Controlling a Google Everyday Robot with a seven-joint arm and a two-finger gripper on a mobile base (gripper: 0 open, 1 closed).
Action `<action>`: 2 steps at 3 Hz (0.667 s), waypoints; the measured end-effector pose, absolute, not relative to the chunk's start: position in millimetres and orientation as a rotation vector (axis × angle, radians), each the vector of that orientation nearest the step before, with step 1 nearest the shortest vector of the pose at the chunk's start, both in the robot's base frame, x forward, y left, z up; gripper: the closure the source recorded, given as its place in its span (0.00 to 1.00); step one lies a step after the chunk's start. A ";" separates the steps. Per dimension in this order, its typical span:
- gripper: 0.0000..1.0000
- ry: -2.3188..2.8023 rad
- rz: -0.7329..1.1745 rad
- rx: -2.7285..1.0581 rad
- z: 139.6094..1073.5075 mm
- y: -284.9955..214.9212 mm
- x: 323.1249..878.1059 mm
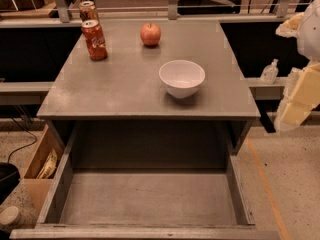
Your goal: Move white bowl near apple
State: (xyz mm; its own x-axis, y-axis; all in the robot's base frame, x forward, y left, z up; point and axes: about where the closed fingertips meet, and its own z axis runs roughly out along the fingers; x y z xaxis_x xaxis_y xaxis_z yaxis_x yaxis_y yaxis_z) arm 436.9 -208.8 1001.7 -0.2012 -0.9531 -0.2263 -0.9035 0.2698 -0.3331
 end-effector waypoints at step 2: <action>0.00 2.161 -0.167 -1.706 992.3 -203.7 459.7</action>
Offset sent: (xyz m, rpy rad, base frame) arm 0.0725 0.0134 -0.0350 -0.0091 0.0561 0.0439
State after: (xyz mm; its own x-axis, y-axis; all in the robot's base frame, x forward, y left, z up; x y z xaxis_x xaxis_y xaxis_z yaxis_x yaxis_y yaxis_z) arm 459.7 -203.7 992.3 -0.1900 -0.9566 -0.2209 -0.9113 0.2555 -0.3229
